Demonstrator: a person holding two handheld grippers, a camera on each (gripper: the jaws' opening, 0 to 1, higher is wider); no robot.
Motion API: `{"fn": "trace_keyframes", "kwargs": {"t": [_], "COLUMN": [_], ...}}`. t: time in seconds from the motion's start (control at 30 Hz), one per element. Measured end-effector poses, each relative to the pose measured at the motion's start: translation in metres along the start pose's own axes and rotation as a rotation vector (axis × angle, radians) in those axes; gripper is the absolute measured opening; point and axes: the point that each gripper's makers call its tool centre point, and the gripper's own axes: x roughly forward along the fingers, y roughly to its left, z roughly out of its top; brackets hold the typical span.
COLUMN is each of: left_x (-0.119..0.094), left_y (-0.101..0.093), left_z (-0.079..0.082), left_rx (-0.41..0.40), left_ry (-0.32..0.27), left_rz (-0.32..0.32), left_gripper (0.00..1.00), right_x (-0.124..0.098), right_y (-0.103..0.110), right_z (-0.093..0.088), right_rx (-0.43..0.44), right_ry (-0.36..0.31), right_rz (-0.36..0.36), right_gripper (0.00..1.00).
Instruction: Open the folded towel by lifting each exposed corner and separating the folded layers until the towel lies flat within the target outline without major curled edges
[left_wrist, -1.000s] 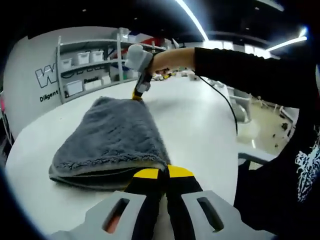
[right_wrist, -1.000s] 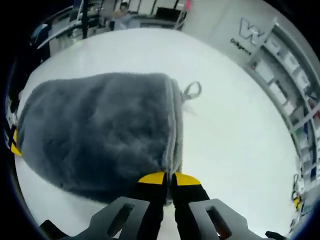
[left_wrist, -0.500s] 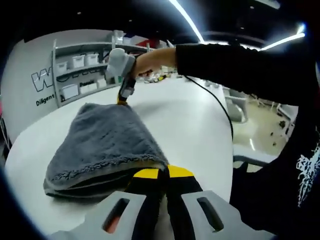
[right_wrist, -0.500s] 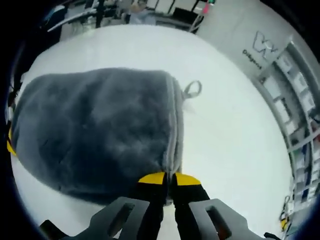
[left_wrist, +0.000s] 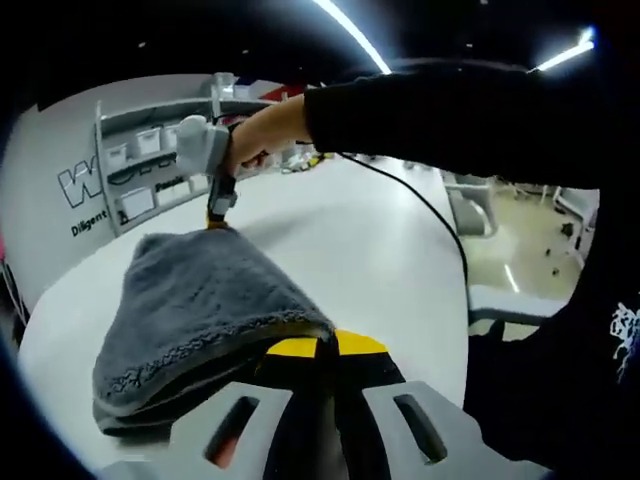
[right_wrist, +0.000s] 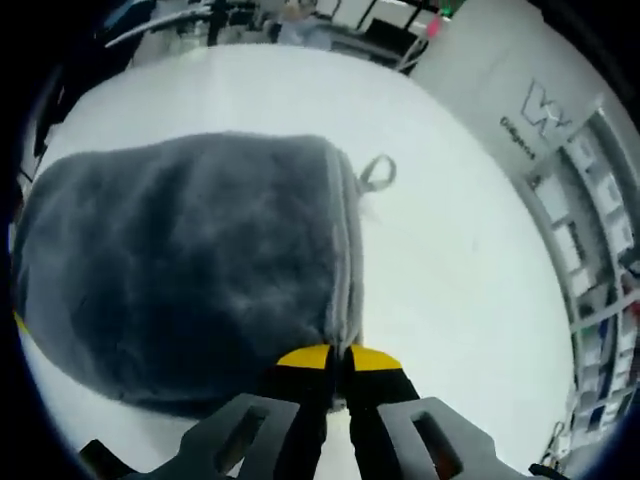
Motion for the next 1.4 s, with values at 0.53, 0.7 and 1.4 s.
{"fn": "trace_keyframes", "kwargs": {"t": [0.53, 0.7, 1.4], "left_x": [0.015, 0.019, 0.036], "left_y": [-0.007, -0.012, -0.02], "left_z": [0.008, 0.012, 0.021], "left_rx": [0.065, 0.076, 0.108], "left_ry": [-0.045, -0.066, -0.043], "left_rz": [0.05, 0.048, 0.033], "left_gripper": [0.02, 0.01, 0.01], "right_x": [0.01, 0.009, 0.02], "right_y": [0.011, 0.016, 0.025], "right_z": [0.024, 0.026, 0.048], "right_rx": [-0.045, -0.045, -0.126], "right_ry": [-0.036, -0.045, -0.038], "right_rz": [0.017, 0.022, 0.025], "right_gripper": [0.0, 0.0, 0.0]}}
